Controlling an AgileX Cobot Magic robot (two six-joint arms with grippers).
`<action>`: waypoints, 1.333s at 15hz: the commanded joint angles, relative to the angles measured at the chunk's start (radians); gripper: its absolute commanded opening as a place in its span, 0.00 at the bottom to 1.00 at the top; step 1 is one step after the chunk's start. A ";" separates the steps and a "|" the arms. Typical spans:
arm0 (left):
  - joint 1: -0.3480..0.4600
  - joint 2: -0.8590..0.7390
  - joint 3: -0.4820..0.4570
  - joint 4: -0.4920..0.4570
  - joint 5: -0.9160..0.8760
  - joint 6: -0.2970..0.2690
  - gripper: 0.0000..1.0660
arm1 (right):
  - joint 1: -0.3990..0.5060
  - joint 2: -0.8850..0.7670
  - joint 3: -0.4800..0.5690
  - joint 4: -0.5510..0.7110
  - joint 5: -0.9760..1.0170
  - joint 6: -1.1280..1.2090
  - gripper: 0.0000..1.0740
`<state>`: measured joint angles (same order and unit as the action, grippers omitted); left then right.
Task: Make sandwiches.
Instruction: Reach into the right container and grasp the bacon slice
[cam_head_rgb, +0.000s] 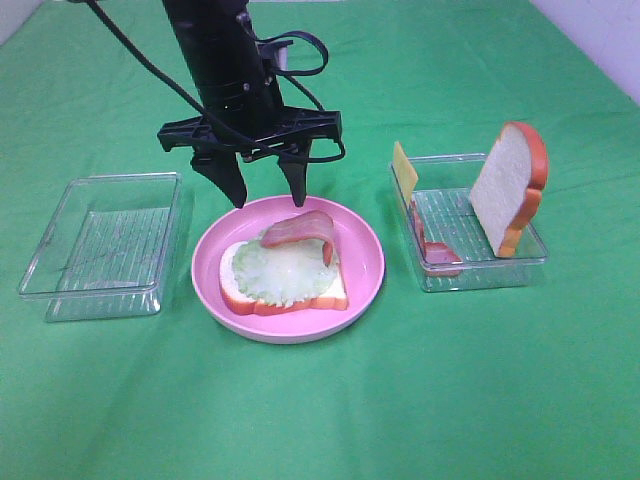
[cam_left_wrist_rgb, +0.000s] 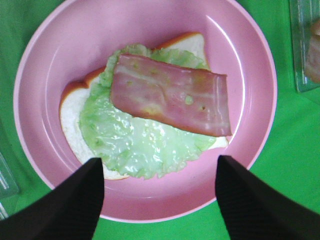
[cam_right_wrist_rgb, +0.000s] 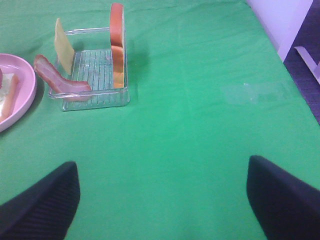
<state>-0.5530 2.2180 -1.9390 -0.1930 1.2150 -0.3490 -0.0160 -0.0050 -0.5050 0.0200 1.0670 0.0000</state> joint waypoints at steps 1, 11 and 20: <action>-0.003 -0.016 0.000 0.026 0.074 -0.002 0.59 | -0.006 -0.015 0.001 0.000 -0.008 0.000 0.79; -0.003 -0.478 0.009 0.173 0.074 0.103 0.59 | -0.006 -0.015 0.001 0.000 -0.008 0.000 0.79; -0.003 -1.118 0.631 0.201 0.072 0.131 0.59 | -0.006 -0.015 0.001 0.000 -0.008 0.000 0.79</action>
<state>-0.5530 1.1140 -1.3180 0.0000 1.2170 -0.2210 -0.0160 -0.0050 -0.5050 0.0200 1.0670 0.0000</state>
